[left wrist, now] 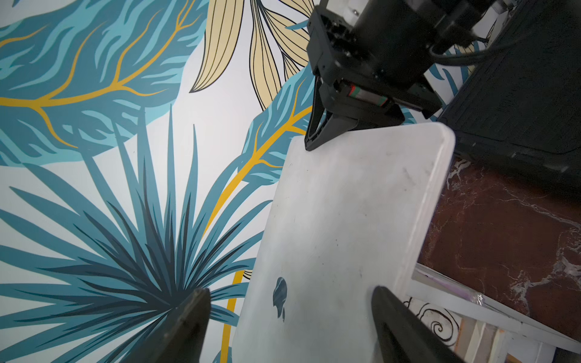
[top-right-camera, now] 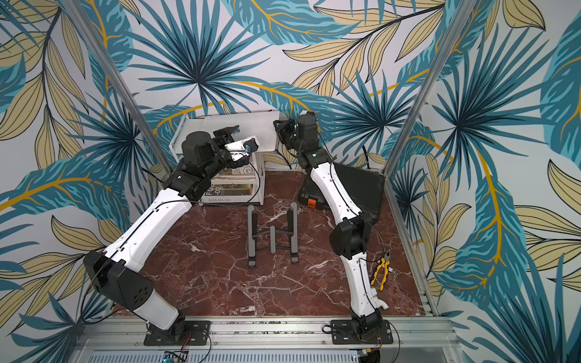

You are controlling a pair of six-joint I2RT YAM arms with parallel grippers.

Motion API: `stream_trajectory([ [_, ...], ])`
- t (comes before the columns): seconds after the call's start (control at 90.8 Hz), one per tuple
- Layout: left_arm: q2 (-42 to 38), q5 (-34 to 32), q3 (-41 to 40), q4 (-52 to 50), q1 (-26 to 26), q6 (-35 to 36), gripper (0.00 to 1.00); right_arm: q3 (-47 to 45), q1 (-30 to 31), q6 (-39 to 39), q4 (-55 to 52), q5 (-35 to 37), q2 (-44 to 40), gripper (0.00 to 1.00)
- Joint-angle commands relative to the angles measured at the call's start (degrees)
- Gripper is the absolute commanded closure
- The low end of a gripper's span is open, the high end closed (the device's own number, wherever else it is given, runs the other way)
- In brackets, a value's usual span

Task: Close the laptop lid and set it aside
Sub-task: Place the laptop on the shelf.

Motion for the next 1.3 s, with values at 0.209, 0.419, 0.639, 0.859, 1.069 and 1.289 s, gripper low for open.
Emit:
stream_trajectory([
  [0.209,-5.8,3.8,-8.1,1.4,-1.5,-0.8,0.23,-1.5,-0.3,-0.8,0.4,-2.4,-0.4,1.0],
  [0.419,-2.4,-1.5,-5.8,2.5,-2.0,1.6,0.29,-1.6,-0.3,-0.7,0.5,-3.3,-0.5,1.0],
  [0.639,0.1,-2.4,-2.2,2.0,-2.0,1.4,0.37,-1.8,-0.4,-1.0,0.5,-3.8,-0.6,1.0],
  [0.859,1.1,-4.2,-1.9,1.8,-2.0,3.4,0.46,-3.3,-0.6,-0.4,1.8,-4.3,-1.1,1.0],
  [1.069,2.4,-6.3,-1.2,1.5,-1.8,5.7,0.51,-3.3,-0.6,2.2,3.6,-6.0,-0.8,1.0],
  [1.289,3.5,-6.7,-0.1,1.7,-1.1,6.0,0.58,-3.2,-0.6,2.9,3.3,-5.9,-0.6,1.0],
])
